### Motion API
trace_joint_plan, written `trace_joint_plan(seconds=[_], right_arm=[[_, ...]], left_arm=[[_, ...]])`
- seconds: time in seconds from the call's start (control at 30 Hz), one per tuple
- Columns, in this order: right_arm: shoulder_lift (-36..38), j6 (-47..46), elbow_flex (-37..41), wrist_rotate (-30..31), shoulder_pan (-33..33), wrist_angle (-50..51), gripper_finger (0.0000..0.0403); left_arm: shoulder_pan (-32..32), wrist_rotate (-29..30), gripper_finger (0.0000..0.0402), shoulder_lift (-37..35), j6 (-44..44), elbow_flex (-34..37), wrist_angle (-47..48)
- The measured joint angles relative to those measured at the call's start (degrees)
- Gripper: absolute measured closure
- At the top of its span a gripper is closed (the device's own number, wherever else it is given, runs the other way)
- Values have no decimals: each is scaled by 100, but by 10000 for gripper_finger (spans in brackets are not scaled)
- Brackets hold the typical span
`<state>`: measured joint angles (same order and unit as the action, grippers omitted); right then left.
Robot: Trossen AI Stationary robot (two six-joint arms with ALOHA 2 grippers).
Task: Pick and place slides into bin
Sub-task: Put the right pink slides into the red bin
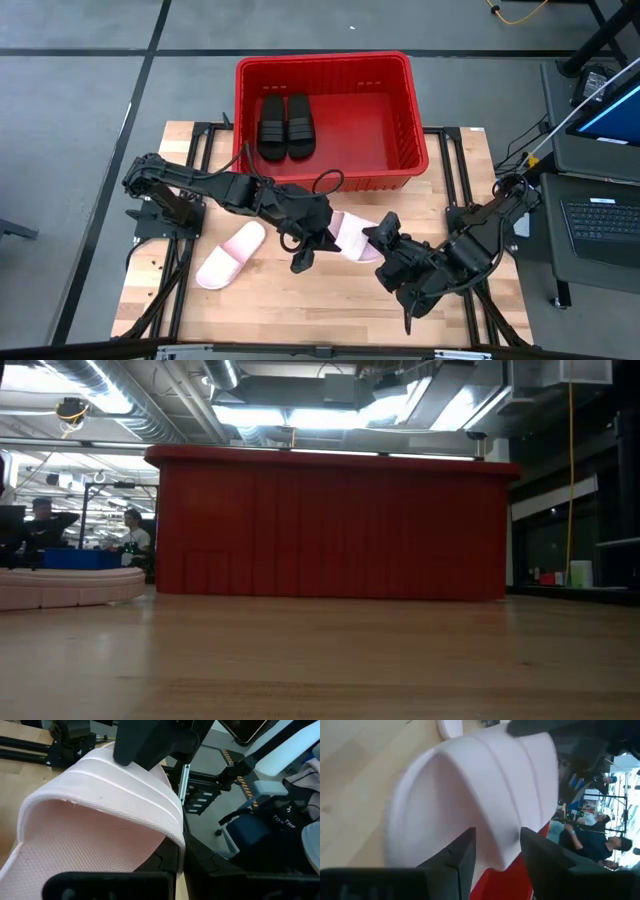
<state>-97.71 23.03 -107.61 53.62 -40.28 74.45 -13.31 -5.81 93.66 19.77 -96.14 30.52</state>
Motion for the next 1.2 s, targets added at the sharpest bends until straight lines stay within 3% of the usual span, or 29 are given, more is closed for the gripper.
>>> trace_joint_plan(seconds=[0.43,0.67,0.87,1.2], right_arm=[[0,620,2,-76,71,-590,253],[-2,623,7,-117,265,-565,304],[-2,621,7,-485,443,-574,387],[-2,611,7,-588,558,-602,399]], left_arm=[[212,-327,393,-30,45,0,23],[218,-386,393,-41,52,-2,65],[217,-387,393,-41,50,-2,107],[224,-378,393,-34,-100,-2,118]])
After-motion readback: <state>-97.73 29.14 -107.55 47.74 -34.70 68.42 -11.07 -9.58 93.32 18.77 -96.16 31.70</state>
